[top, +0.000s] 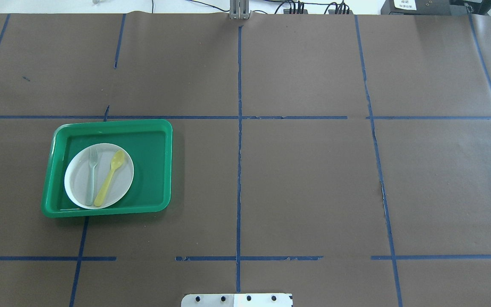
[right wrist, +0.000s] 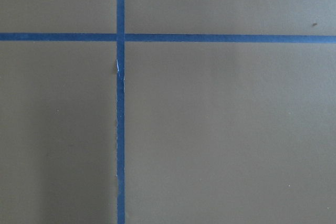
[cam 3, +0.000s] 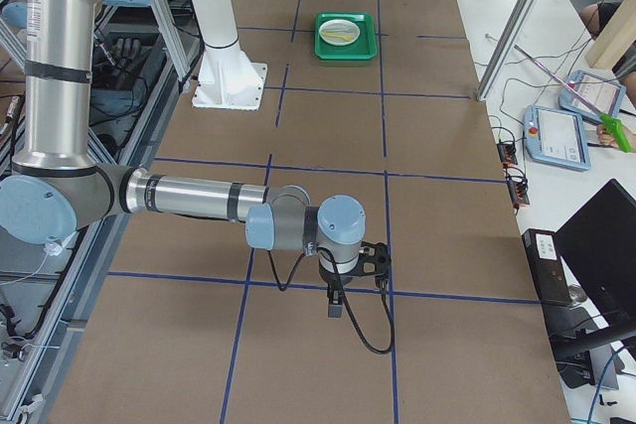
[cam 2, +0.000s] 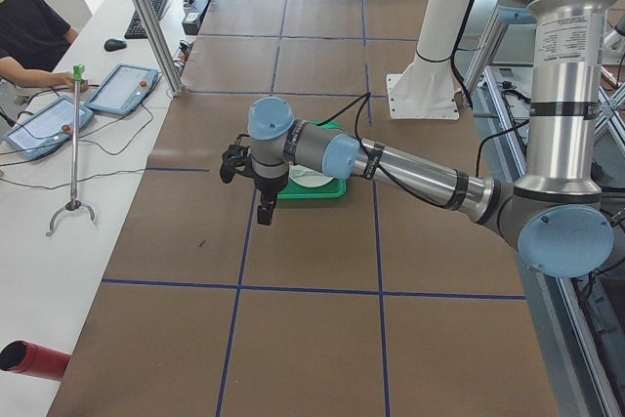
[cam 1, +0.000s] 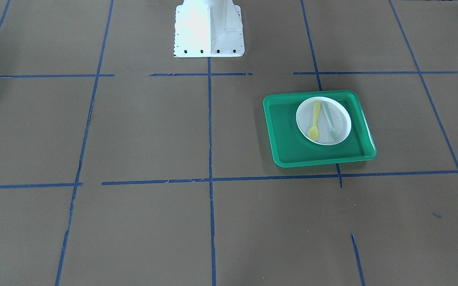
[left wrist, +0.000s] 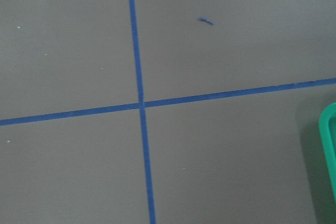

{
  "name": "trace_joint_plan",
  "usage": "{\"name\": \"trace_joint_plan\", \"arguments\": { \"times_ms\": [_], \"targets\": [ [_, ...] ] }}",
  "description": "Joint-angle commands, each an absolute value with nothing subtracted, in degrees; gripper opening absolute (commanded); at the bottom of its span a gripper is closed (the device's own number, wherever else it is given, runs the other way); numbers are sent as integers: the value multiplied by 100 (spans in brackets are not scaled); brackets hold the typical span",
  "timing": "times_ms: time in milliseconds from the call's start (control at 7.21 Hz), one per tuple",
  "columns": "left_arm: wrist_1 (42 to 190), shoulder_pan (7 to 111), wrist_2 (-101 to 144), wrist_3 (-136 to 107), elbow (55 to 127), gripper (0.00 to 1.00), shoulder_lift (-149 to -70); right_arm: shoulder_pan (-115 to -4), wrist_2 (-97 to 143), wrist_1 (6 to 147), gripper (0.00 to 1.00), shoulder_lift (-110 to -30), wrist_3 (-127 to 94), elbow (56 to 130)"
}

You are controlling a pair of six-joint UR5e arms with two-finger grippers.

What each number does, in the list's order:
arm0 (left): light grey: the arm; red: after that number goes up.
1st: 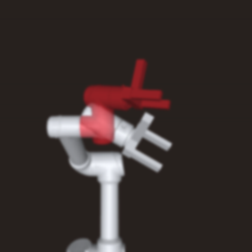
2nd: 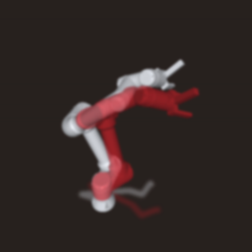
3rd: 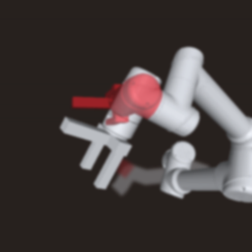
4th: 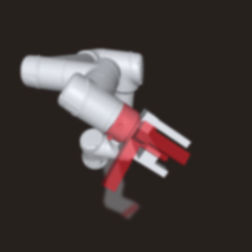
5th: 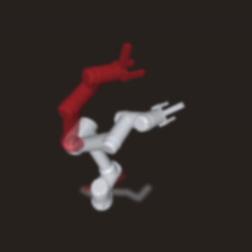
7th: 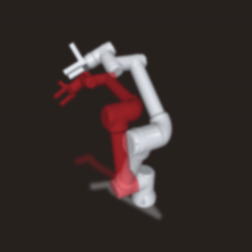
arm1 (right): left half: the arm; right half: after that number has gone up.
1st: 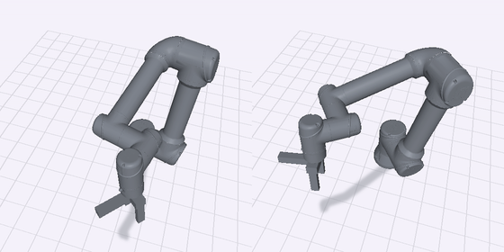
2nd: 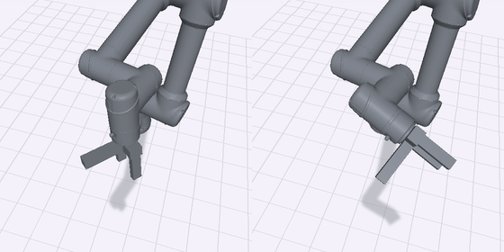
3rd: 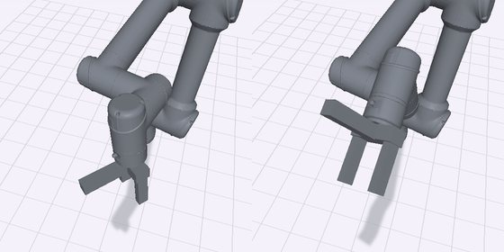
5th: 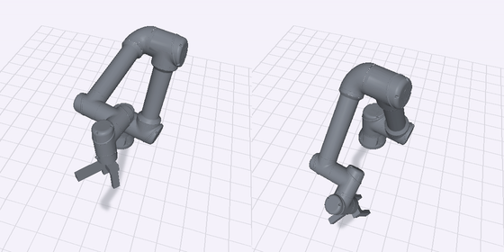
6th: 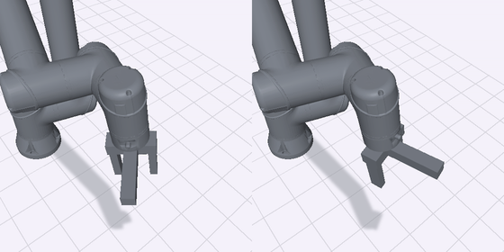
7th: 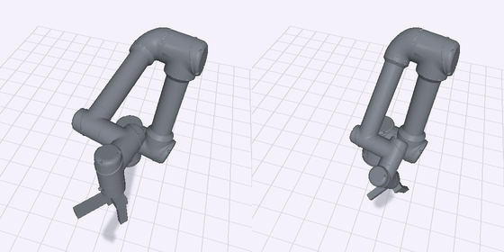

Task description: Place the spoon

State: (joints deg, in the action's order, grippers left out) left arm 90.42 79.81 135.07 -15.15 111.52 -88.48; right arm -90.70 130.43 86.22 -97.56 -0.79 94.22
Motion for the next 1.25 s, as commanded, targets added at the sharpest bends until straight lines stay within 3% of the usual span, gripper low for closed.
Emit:
{"name": "trace_joint_plan", "arguments": {
  "times_ms": [0,416,832,1109],
  "targets": [
    [9419,6835,13491,-3384,11785,100,-8912,-9070,13043,8622,100,-9756,-79,9422],
    [9905,5419,12606,-5488,11751,100,-9438,-9070,13043,8622,100,-9756,-79,9422],
    [10010,4562,11936,-6398,11130,100,-10001,-9070,13043,8622,100,-9756,-79,9422],
    [10886,4168,11665,-6941,10549,92,-10028,-9070,13043,8622,100,-9756,-79,9422]
  ]
}}
